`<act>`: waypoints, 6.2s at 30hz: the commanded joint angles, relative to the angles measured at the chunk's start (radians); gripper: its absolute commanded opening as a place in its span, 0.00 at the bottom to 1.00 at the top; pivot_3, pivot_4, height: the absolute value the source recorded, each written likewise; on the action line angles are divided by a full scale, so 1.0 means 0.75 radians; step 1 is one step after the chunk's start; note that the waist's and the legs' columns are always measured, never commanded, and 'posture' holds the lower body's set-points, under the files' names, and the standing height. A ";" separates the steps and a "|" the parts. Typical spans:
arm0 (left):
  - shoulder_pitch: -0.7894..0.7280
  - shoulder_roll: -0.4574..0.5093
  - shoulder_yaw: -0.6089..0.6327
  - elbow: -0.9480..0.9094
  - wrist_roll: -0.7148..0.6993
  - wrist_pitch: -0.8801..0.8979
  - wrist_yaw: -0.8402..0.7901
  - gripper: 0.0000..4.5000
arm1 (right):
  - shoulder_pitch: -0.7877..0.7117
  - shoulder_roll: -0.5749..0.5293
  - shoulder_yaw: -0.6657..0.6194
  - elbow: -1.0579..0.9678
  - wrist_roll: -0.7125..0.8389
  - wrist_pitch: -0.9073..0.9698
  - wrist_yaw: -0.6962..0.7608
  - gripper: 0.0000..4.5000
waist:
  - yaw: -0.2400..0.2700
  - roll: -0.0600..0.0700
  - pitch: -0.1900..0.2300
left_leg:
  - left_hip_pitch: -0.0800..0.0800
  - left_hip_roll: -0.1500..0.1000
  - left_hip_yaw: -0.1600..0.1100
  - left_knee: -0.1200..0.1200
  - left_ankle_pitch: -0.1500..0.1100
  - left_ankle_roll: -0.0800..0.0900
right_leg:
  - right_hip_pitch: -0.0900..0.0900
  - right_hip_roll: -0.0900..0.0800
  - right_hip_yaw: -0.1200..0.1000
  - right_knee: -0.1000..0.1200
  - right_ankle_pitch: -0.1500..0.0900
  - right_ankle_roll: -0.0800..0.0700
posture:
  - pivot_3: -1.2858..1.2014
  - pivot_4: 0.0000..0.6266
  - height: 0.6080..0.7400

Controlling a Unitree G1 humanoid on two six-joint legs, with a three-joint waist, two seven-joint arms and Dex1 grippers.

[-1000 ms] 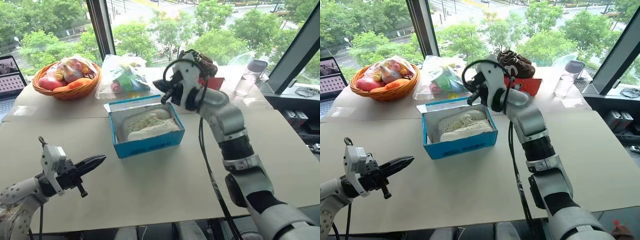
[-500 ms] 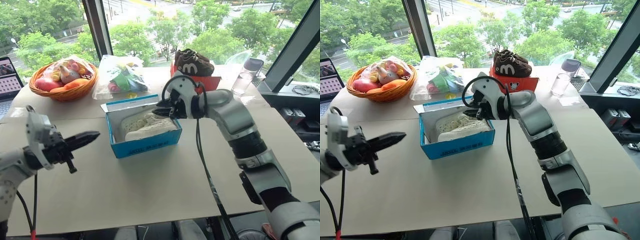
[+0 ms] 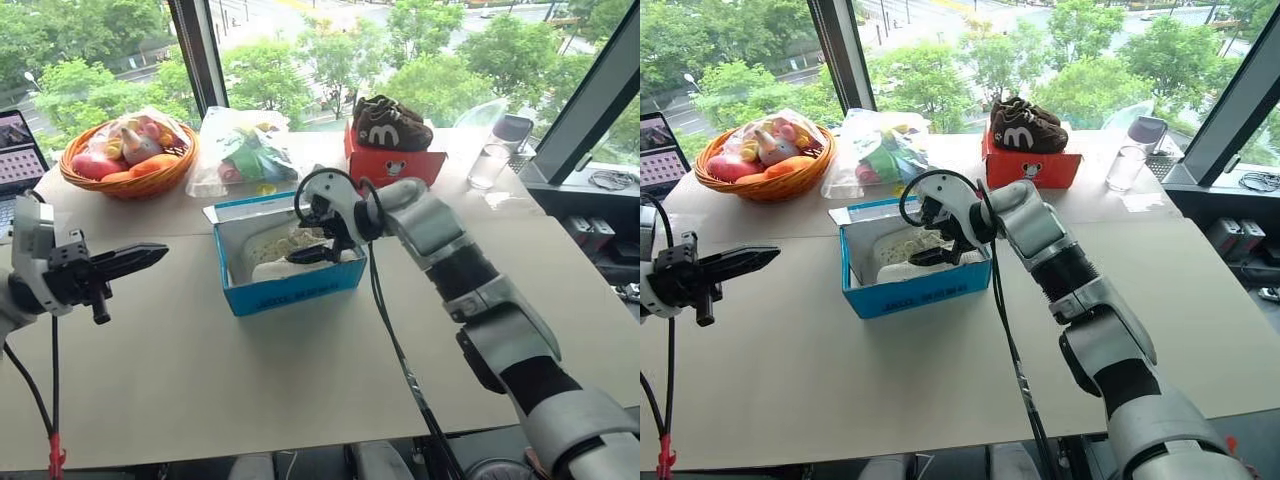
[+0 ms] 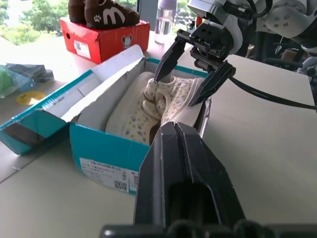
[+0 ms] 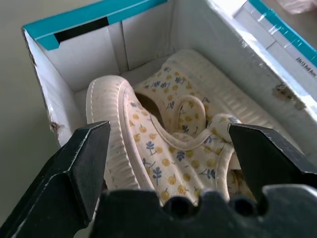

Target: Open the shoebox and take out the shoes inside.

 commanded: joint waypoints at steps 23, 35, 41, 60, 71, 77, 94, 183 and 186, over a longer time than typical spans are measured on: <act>-0.117 -0.069 -0.053 0.070 0.110 -0.074 -0.037 0.00 | -0.021 -0.041 0.254 0.178 -0.386 -0.352 0.276 0.99 | 0.000 -0.003 -0.002 | 0.006 0.000 -0.001 0.002 0.000 0.000 | 0.005 0.000 -0.001 0.003 0.000 0.000 | 0.52 0.24 1.00; -0.154 -0.086 -0.049 0.084 0.142 -0.094 0.005 0.00 | -0.092 0.078 0.208 0.565 -0.496 -0.568 0.140 0.69 | -0.039 -0.009 -0.008 | 0.058 0.001 -0.003 -0.002 0.000 -0.001 | 0.049 0.002 0.000 0.003 -0.008 -0.015 | 0.52 0.24 1.00; -0.144 -0.089 -0.043 0.073 0.145 -0.099 0.017 0.00 | -0.091 0.098 0.199 0.601 -0.500 -0.590 0.169 0.23 | -0.037 -0.009 -0.008 | 0.053 0.001 -0.003 -0.003 0.000 -0.001 | 0.047 0.002 -0.001 0.002 -0.008 -0.014 | 0.52 0.24 1.00; -0.167 -0.095 -0.069 0.094 0.170 -0.101 0.045 0.00 | -0.226 0.117 0.086 0.534 -0.447 -0.583 0.352 0.23 | -0.037 -0.008 -0.007 | 0.039 0.001 -0.004 -0.003 0.000 -0.001 | 0.033 0.002 -0.001 0.002 -0.007 -0.013 | 0.52 0.24 1.00; -0.163 -0.087 -0.071 0.090 0.180 -0.100 0.039 0.00 | -0.266 0.214 -0.004 0.337 -0.366 -0.369 0.364 0.93 | -0.047 -0.008 -0.004 | 0.010 0.002 -0.004 -0.011 0.000 0.000 | -0.001 0.005 0.000 0.005 -0.001 -0.005 | 0.52 0.24 1.00; -0.173 -0.085 -0.074 0.092 0.183 -0.094 0.045 0.00 | -0.311 0.247 -0.043 0.317 -0.325 -0.259 0.379 0.99 | -0.035 -0.007 0.000 | 0.008 0.002 -0.005 -0.014 0.000 -0.001 | -0.002 0.005 0.000 0.003 -0.001 -0.006 | 0.52 0.24 1.00; -0.202 -0.089 -0.082 0.117 0.220 -0.103 0.077 0.00 | -0.166 0.314 0.091 0.405 -0.434 -0.356 0.204 0.99 | -0.032 -0.008 0.007 | 0.006 0.000 -0.006 -0.014 0.000 -0.001 | -0.002 0.003 -0.002 0.003 0.002 -0.010 | 0.52 0.24 1.00; 0.171 -0.226 0.224 -0.183 -0.048 -0.040 0.062 0.00 | 0.475 -0.470 -0.760 -0.990 0.162 0.534 -0.840 0.16 | 0.032 -0.007 0.009 | 0.001 -0.001 -0.004 0.002 0.006 -0.007 | -0.003 0.000 -0.001 0.010 0.000 -0.003 | 0.52 0.24 1.00; 0.161 -0.234 0.215 -0.190 -0.058 -0.042 0.075 0.00 | 0.554 -0.691 -0.655 -0.982 -0.013 0.497 -0.879 0.16 | 0.031 -0.007 0.009 | 0.002 -0.001 -0.003 0.001 0.006 -0.007 | -0.003 0.001 0.000 0.010 0.000 -0.003 | 0.52 0.24 1.00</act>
